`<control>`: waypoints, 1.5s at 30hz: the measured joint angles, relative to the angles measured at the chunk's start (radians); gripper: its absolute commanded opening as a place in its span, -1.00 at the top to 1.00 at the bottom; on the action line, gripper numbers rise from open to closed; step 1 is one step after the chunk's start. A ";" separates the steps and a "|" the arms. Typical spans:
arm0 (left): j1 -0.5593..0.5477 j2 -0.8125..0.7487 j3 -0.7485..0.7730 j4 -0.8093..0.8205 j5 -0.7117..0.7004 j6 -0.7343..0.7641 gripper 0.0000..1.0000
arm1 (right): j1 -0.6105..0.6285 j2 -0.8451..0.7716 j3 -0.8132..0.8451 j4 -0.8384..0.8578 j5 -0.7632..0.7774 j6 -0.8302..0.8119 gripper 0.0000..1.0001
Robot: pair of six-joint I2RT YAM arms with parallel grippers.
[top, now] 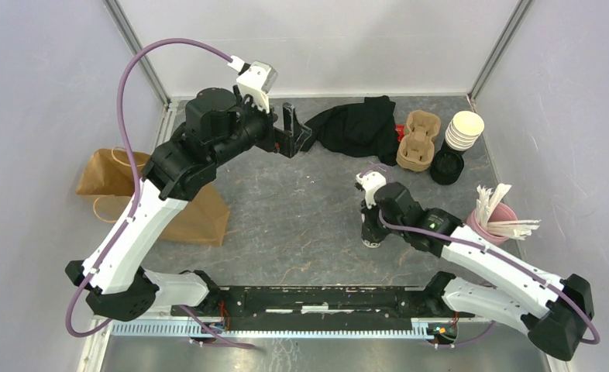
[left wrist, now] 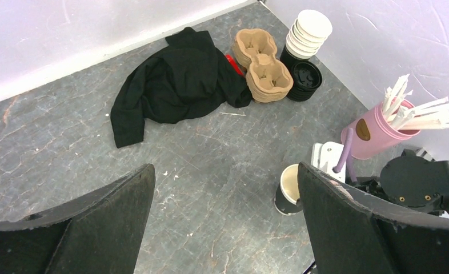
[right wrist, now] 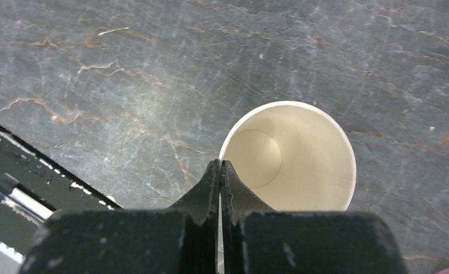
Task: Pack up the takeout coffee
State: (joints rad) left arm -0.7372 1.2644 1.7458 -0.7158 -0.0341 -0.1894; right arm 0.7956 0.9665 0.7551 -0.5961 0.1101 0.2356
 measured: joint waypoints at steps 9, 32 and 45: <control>0.000 0.000 -0.009 0.000 0.016 -0.027 -0.99 | 0.099 -0.071 -0.089 0.056 0.023 0.051 0.95; 0.000 0.006 -0.012 0.000 0.044 -0.031 -0.99 | -0.308 0.139 0.391 -0.106 0.199 0.028 -0.34; 0.000 0.069 0.034 -0.064 0.021 -0.022 -0.99 | -0.941 0.596 0.585 -0.147 -0.018 -0.024 -0.07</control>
State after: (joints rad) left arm -0.7372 1.3334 1.7798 -0.7795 -0.0128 -0.2111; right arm -0.1452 1.5623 1.3399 -0.7429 0.0921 0.2119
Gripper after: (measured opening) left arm 0.994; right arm 0.541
